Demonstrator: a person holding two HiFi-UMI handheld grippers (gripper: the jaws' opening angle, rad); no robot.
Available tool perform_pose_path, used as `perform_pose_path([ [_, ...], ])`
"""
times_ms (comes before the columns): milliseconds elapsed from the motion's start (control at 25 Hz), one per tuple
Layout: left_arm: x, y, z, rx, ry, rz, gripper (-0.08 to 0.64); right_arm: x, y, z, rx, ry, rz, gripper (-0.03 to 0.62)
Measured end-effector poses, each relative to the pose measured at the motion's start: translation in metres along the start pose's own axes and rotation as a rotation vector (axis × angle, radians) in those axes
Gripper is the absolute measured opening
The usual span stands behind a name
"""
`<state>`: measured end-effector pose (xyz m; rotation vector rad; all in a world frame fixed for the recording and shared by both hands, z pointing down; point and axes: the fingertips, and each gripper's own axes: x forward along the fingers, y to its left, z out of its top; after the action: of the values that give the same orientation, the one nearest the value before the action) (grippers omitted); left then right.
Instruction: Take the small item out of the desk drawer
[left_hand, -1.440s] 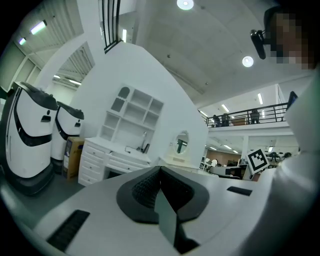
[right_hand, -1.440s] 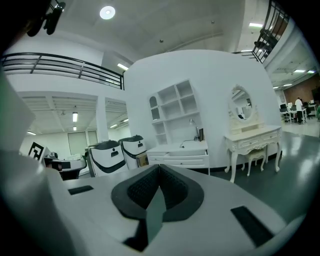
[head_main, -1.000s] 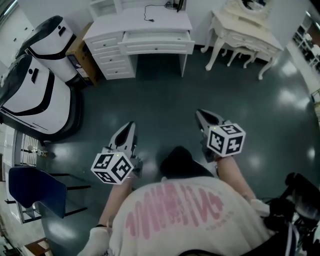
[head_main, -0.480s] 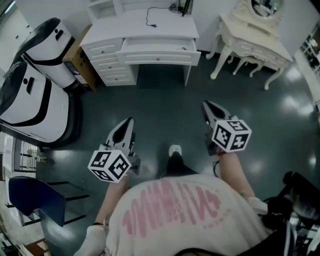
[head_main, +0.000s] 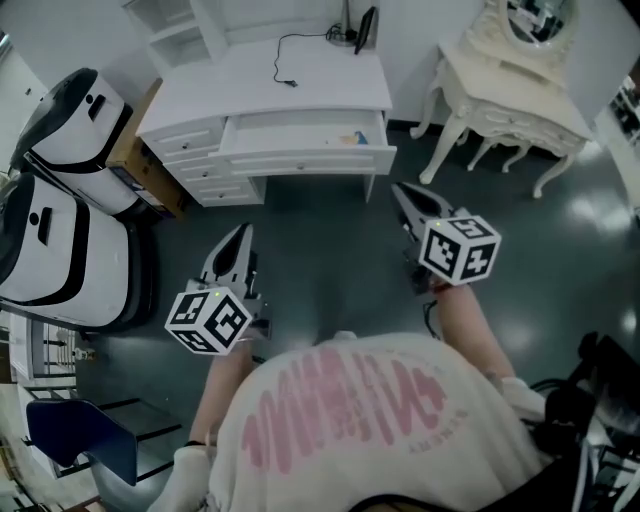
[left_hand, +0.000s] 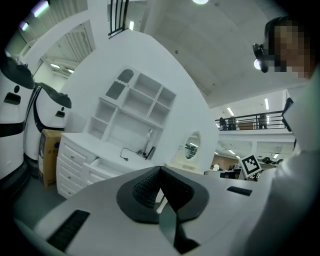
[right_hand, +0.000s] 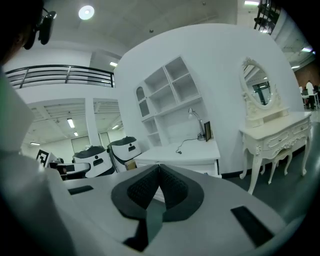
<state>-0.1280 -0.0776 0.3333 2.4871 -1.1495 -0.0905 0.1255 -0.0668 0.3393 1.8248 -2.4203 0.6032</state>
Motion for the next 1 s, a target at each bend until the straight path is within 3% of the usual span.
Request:
perform_pose_path([
  [160, 0.048, 0.006, 0.006, -0.015, 0.020, -0.028, 0.028, 0.035, -0.024, 0.018, 0.016, 0.011, 0.022, 0.017],
  [320, 0.084, 0.021, 0.002, -0.038, 0.055, -0.039, 0.028, 0.067, -0.051, 0.012, 0.038, 0.067, 0.023, 0.017],
  [640, 0.193, 0.086, 0.004, -0.040, 0.131, -0.055, 0.029, 0.165, -0.103, 0.011, -0.007, 0.172, 0.044, 0.017],
  [880, 0.269, 0.141, 0.032, -0.037, 0.172, -0.067, 0.028, 0.258, -0.138, 0.013, -0.171, 0.325, 0.077, 0.017],
  [1000, 0.294, 0.169, 0.042, -0.034, 0.196, -0.051, 0.029, 0.300, -0.148, -0.003, -0.321, 0.459, 0.142, 0.017],
])
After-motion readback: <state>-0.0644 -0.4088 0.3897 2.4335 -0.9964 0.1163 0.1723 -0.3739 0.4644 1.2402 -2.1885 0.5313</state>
